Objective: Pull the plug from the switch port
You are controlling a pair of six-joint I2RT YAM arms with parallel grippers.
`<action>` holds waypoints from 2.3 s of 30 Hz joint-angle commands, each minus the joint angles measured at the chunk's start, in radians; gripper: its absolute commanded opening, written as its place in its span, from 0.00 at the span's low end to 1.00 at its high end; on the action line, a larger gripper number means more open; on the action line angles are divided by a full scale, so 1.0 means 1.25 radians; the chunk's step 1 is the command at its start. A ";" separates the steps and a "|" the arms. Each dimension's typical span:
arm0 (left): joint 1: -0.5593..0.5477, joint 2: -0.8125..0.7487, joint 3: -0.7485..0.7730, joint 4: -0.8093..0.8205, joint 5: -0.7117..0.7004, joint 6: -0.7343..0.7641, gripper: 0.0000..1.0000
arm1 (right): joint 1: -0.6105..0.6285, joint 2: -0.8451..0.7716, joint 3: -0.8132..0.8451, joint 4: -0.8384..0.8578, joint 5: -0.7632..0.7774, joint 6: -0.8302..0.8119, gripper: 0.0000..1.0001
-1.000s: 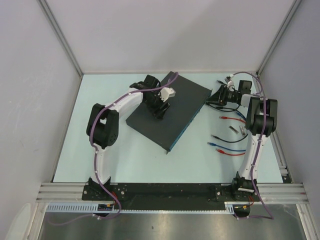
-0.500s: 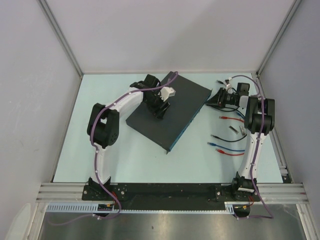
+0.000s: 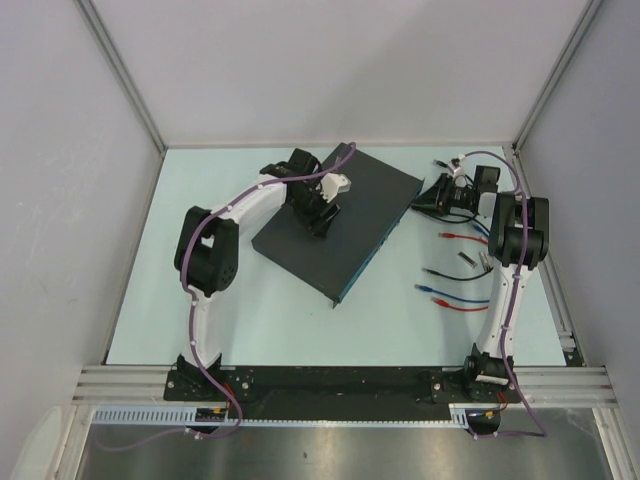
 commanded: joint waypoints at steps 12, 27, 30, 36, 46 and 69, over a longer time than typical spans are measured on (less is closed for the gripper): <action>-0.009 0.036 0.002 -0.023 -0.015 -0.005 0.73 | 0.015 0.010 -0.005 0.054 -0.002 0.028 0.39; -0.010 0.035 -0.004 -0.021 -0.016 -0.004 0.73 | -0.017 0.013 -0.037 0.175 -0.109 0.094 0.42; -0.013 0.036 -0.001 -0.020 -0.015 -0.002 0.73 | -0.015 0.015 -0.038 0.175 -0.113 0.094 0.42; -0.014 0.035 -0.003 -0.020 -0.018 -0.003 0.73 | -0.010 0.021 -0.038 0.176 -0.102 0.099 0.40; -0.019 0.034 -0.005 -0.020 -0.022 0.000 0.73 | 0.002 0.029 -0.039 0.162 -0.051 0.119 0.35; -0.022 0.021 -0.016 -0.020 -0.023 0.002 0.73 | 0.001 -0.025 -0.018 -0.048 0.026 -0.011 0.00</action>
